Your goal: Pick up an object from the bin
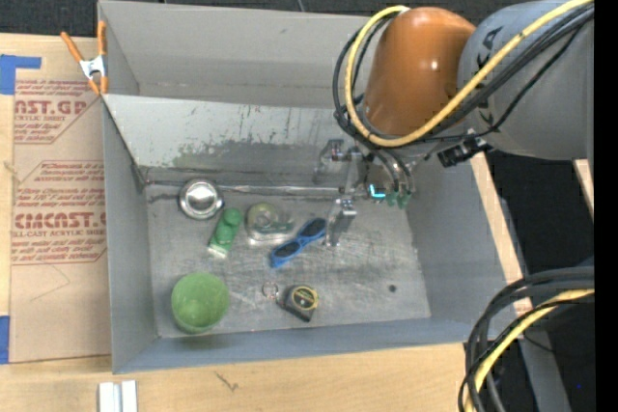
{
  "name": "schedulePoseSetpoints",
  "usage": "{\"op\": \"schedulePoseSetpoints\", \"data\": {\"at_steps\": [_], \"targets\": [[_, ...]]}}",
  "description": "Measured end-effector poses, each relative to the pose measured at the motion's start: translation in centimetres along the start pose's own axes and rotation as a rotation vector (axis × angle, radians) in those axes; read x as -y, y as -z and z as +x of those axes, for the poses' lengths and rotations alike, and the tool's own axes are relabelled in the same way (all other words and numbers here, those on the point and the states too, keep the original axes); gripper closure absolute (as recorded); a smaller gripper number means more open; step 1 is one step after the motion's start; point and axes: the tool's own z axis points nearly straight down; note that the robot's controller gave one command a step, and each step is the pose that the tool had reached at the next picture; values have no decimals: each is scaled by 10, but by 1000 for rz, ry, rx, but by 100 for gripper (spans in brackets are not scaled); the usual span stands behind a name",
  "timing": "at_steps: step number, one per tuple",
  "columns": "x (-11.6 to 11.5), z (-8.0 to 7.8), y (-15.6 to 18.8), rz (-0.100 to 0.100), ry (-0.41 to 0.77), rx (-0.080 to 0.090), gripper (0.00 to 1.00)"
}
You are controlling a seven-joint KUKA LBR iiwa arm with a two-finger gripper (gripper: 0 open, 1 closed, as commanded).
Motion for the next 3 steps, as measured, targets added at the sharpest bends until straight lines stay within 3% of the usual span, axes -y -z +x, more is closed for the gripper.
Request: {"op": "schedulePoseSetpoints", "data": {"at_steps": [1, 2, 3], "targets": [[8, -6, -115, -1, 55, 16, 0], [34, -11, -112, 3, 532, 23, 0], [34, -11, -109, 3, 530, 20, 100]]}}
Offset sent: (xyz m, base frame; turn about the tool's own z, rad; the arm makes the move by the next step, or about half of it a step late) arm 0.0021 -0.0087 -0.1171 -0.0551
